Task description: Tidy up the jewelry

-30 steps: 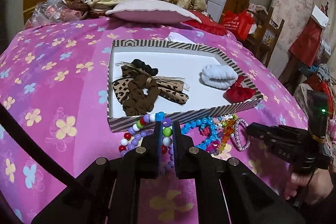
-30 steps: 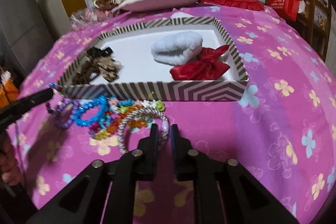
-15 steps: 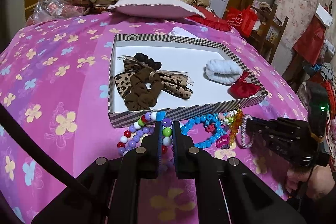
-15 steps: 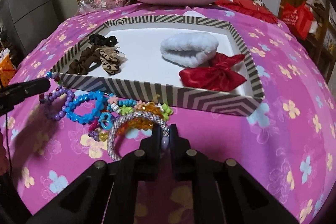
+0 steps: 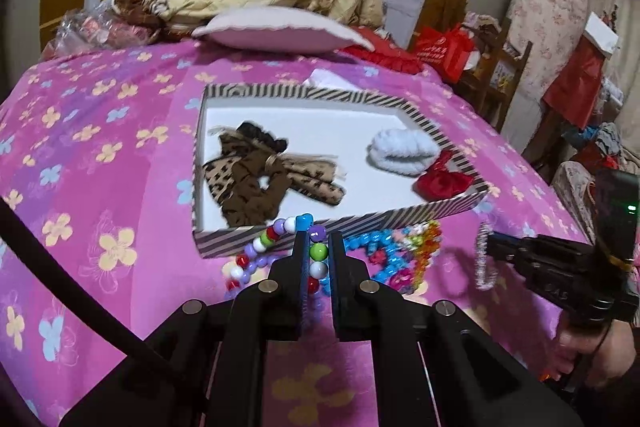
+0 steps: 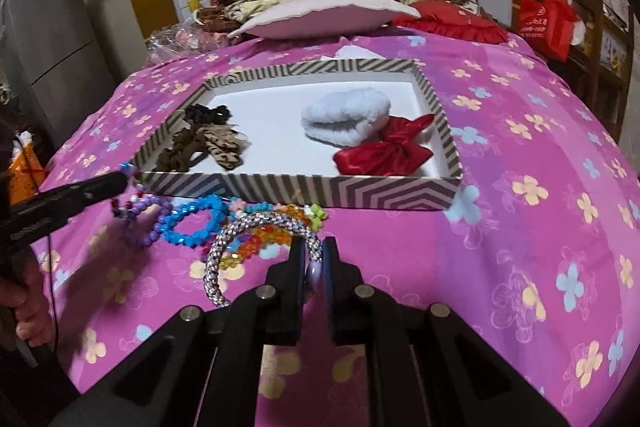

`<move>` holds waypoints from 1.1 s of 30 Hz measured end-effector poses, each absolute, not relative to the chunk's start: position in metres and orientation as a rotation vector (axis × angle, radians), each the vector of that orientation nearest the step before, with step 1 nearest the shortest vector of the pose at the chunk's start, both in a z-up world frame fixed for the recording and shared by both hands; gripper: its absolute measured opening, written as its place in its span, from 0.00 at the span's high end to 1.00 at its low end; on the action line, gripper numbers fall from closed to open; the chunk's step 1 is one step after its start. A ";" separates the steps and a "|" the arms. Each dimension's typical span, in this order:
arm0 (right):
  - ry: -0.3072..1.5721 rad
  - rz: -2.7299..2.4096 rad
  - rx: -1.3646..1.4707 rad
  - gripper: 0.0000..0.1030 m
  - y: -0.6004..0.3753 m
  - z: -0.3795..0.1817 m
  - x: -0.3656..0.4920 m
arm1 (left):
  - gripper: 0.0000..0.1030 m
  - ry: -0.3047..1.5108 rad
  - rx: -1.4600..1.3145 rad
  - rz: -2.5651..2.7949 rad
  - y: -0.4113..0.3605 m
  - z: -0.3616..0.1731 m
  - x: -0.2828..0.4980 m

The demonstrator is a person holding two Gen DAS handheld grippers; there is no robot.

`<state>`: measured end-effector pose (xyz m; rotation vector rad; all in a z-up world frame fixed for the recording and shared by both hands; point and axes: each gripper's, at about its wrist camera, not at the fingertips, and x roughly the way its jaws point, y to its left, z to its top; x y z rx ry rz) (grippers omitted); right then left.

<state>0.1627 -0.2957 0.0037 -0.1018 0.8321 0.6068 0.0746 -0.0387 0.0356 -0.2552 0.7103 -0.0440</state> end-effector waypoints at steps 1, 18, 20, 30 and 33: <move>0.834 0.604 -0.098 0.92 -0.296 0.004 0.163 | 1.00 0.698 -0.252 -0.053 -0.040 0.038 0.074; 0.809 0.584 -0.097 0.92 -0.297 0.006 0.162 | 1.00 0.649 -0.276 -0.063 -0.039 0.045 0.070; 0.800 0.586 -0.088 0.92 -0.297 0.008 0.161 | 1.00 0.643 -0.283 -0.065 -0.038 0.046 0.069; 0.716 0.611 -0.028 0.92 -0.297 0.028 0.154 | 1.00 0.597 -0.288 -0.075 -0.039 0.054 0.063; 0.726 0.593 -0.025 0.92 -0.302 0.026 0.157 | 1.00 0.596 -0.286 -0.074 -0.039 0.055 0.062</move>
